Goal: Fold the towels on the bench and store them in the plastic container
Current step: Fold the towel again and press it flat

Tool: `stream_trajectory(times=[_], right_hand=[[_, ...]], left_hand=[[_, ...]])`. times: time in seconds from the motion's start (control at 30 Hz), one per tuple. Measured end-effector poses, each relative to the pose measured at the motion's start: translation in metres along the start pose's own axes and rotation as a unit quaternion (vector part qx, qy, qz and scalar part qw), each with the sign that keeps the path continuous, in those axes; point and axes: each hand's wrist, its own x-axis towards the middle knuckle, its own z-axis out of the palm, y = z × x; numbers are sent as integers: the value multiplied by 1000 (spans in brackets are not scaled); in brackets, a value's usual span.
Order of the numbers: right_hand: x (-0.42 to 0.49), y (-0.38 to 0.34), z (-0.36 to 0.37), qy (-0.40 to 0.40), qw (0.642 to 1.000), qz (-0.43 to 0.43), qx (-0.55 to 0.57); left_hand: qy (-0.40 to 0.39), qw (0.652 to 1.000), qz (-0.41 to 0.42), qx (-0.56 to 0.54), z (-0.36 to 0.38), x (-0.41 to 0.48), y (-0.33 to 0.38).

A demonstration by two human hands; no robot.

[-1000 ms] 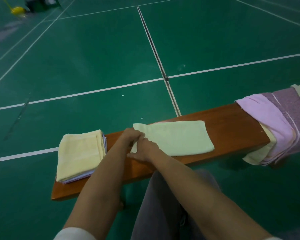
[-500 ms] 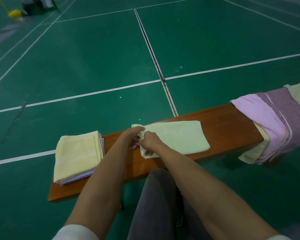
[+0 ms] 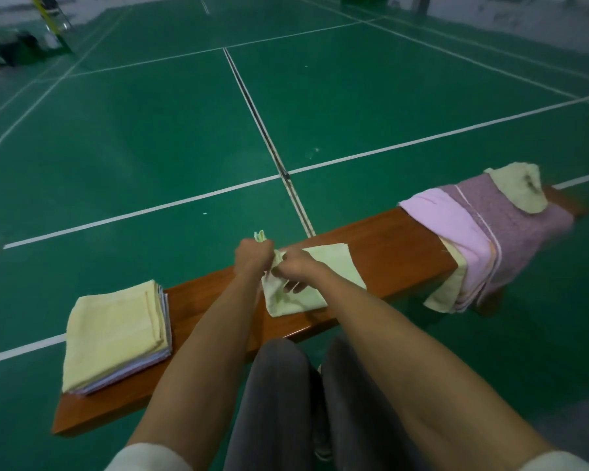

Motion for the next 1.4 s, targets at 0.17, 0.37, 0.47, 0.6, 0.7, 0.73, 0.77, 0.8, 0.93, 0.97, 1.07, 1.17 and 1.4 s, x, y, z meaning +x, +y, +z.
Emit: stream_trajectory(times=[0.17,0.37,0.47,0.6,0.7,0.73,0.77,0.8,0.93,0.97,1.07,1.17,1.4], right_hand=[[-7,20,-25,-41,998,39,28],[-9,36,-50,-42,997,45,41],[-8,47,-59,-48,997,58,17],[-7,60,-67,-45,996,58,46],[-6,67,-73,-35,996,59,56],[-6,68,-76,-36,996,61,60],[-6,70,-78,-38,995,64,62],[-6,72,-79,-41,995,68,62],[-4,79,-85,-43,995,78,43],[-4,81,-86,-40,995,82,44],[-5,88,-89,-38,994,90,43],[-3,95,-90,-44,994,97,39],[2,112,-94,-33,992,115,44]], left_hand=[[-24,1000,5,-12,10,-5,9],[-44,999,25,-12,23,-11,31],[-59,997,39,5,33,-14,40],[-63,996,56,26,48,-16,46],[-63,995,65,36,55,-13,49],[-62,995,67,35,57,-12,50],[-60,995,69,37,59,-12,52],[-60,995,72,40,60,-12,54],[-89,991,83,62,66,-18,60],[-95,990,84,65,68,-18,61],[-110,987,90,76,75,-18,62],[-120,984,95,87,83,-17,63],[-130,979,112,113,103,-15,65]])
